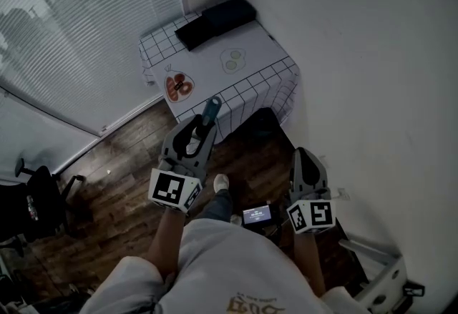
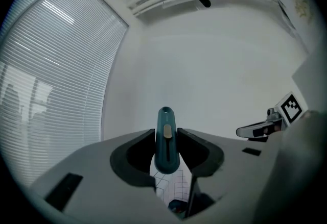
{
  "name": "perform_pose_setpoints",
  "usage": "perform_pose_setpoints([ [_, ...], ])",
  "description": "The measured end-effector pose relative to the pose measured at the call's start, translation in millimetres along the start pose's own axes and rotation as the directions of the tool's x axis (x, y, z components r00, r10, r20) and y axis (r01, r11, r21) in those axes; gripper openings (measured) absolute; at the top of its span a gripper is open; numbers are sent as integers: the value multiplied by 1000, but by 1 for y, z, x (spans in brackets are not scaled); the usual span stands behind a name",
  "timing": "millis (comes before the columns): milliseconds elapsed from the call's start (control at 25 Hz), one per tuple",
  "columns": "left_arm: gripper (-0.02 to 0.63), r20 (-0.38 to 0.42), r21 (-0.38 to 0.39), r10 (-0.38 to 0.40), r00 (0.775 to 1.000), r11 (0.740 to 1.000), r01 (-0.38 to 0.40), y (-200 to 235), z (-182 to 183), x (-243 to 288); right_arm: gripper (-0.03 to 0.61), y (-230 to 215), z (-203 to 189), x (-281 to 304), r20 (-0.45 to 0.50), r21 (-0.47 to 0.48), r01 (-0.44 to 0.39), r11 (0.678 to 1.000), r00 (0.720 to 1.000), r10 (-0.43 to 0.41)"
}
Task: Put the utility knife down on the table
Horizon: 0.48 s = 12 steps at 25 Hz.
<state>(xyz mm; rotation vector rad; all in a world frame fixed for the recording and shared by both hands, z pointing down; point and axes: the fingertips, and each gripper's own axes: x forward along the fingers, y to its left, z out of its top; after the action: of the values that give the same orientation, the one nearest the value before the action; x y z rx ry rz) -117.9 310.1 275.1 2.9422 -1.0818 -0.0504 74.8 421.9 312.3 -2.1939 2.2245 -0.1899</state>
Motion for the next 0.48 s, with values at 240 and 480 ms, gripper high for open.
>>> perform_pose_setpoints([
  [240, 143, 1, -23, -7, 1000, 1000, 7, 44, -3, 41, 8, 7, 11, 70, -2, -6, -53, 999, 999, 53],
  [480, 143, 0, -35, -51, 999, 998, 51, 76, -1, 71, 8, 15, 12, 125, -7, 13, -61, 998, 998, 62],
])
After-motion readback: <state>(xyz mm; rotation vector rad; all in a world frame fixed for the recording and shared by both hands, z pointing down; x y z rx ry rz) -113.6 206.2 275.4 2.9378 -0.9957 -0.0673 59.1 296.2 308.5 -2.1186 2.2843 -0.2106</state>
